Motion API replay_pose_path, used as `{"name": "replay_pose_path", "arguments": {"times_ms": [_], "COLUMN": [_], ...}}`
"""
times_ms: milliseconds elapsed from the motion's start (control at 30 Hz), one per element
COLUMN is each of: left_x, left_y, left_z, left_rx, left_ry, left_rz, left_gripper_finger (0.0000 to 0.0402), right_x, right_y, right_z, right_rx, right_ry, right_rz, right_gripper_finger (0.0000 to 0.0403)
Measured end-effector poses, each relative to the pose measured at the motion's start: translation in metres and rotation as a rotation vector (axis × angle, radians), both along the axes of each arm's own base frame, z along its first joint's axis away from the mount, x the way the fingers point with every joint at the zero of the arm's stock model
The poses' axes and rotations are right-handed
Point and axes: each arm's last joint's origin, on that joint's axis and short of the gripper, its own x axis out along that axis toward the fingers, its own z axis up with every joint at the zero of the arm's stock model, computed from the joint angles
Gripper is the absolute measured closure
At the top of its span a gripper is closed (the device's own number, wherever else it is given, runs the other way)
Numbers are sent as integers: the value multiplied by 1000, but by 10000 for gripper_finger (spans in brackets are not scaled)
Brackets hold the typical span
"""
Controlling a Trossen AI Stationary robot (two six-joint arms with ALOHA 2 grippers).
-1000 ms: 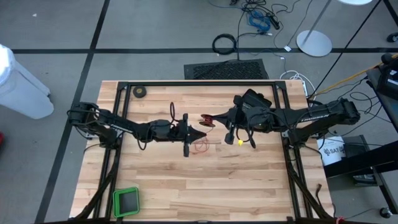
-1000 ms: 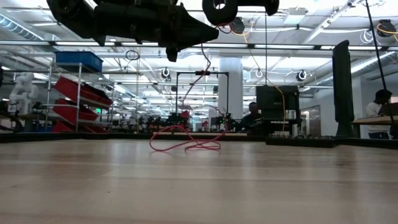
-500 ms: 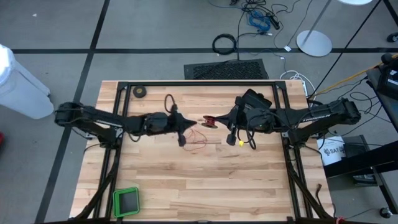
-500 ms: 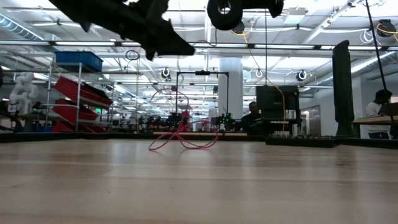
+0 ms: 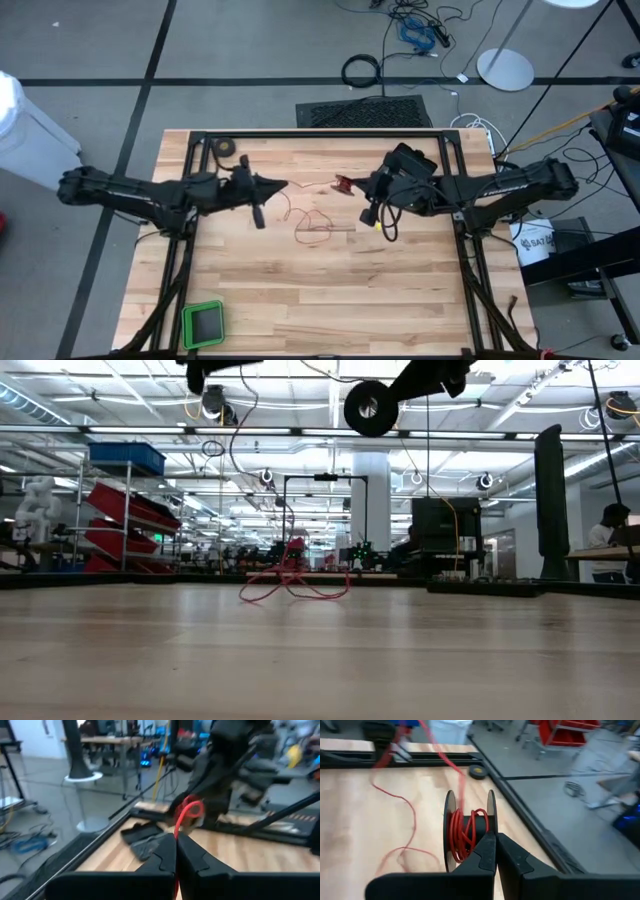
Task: Coil cords
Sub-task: Uncoil the red wire from the spool
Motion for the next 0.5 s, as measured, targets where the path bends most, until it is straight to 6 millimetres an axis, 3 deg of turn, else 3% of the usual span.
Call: {"name": "replay_pose_path", "arguments": {"times_ms": [267, 500], "left_x": [12, 46], "left_y": [-23, -41], "left_z": [6, -19], "left_rx": [-14, -17], "left_ry": [-130, -124], "left_rz": [-191, -299], "left_gripper_finger": [401, 401], "right_x": [7, 9], "right_y": [-4, -9], "right_z": [-7, 0], "right_rx": [-112, -172], "right_ry": [24, -20], "right_rz": [-161, -227], "right_gripper_finger": [403, 403]}}
